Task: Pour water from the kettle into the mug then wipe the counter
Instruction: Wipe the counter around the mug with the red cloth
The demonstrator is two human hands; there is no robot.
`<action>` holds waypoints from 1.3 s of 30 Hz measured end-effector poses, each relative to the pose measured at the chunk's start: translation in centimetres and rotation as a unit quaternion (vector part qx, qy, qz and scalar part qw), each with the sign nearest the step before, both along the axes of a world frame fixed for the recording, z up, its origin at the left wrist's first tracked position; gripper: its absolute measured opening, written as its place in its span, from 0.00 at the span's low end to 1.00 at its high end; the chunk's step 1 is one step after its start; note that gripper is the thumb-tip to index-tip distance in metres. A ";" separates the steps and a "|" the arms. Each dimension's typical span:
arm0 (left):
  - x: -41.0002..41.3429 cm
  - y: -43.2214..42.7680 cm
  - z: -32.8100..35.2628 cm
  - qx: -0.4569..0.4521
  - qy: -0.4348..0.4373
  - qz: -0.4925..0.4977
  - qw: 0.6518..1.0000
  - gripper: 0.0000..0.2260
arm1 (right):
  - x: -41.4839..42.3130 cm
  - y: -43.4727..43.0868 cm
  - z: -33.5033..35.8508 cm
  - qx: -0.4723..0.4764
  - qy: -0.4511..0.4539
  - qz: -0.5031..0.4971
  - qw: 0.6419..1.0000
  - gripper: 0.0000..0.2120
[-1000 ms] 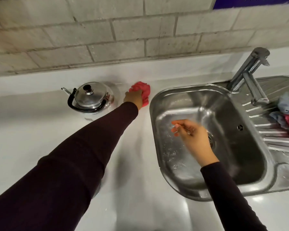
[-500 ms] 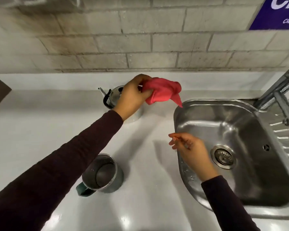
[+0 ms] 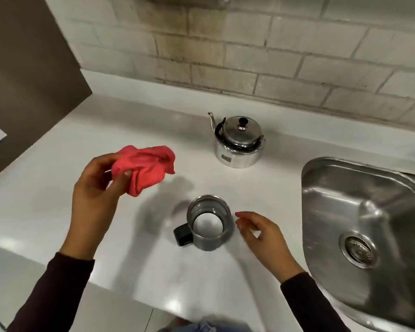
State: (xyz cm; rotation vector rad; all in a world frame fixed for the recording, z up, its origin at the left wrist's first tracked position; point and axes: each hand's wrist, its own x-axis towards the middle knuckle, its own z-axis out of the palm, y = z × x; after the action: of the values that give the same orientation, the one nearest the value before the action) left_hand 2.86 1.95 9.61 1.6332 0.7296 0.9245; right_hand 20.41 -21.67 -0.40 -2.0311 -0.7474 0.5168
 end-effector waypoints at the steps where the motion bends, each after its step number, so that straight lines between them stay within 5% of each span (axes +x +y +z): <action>1: -1.0 0.3 -1.3 0.001 0.027 0.017 0.999 0.11 | -0.4 0.5 -0.2 -0.002 0.002 0.018 1.000 0.20; 5: -3.4 -0.1 -7.6 -0.031 0.169 0.025 0.985 0.16 | -0.8 1.5 -1.1 -0.041 0.062 0.120 0.990 0.46; 9: -4.8 -1.3 -12.0 -0.031 0.309 0.046 0.949 0.22 | -1.5 2.2 -2.3 -0.020 0.141 0.153 0.978 0.62; 13: -4.1 -1.4 -12.7 0.057 0.320 0.031 0.945 0.30 | -3.5 3.1 -3.0 0.076 0.143 0.058 0.985 0.60; 17: -1.9 -0.3 -14.2 0.218 0.415 -0.064 0.881 0.30 | -4.9 4.4 -3.5 0.133 0.110 -0.004 0.985 0.57; 21: -1.0 0.2 -15.7 0.283 0.429 -0.110 0.850 0.24 | -5.3 5.5 -3.3 0.153 0.078 -0.046 0.984 0.48; 25: -1.1 0.1 -16.6 0.269 0.384 -0.081 0.879 0.20 | -5.2 5.6 -3.1 0.147 0.057 -0.059 0.986 0.45; 29: -1.1 -0.5 -16.3 0.112 0.294 -0.021 0.949 0.25 | -5.0 4.8 -2.0 0.162 0.045 -0.069 0.983 0.45; 33: -1.1 -2.6 -15.8 -0.032 0.210 0.007 0.977 0.22 | -3.8 3.8 0.2 0.191 0.019 -0.083 0.978 0.44; 39: 1.5 -8.0 -16.4 0.059 0.222 -0.071 0.971 0.18 | -2.8 0.9 1.9 0.205 -0.011 -0.118 0.972 0.44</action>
State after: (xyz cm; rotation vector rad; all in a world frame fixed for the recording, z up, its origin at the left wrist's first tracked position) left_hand 4.37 -6.01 -6.75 2.0008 0.8561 0.5073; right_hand 17.65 -20.76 1.49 -1.7073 -0.5611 0.1828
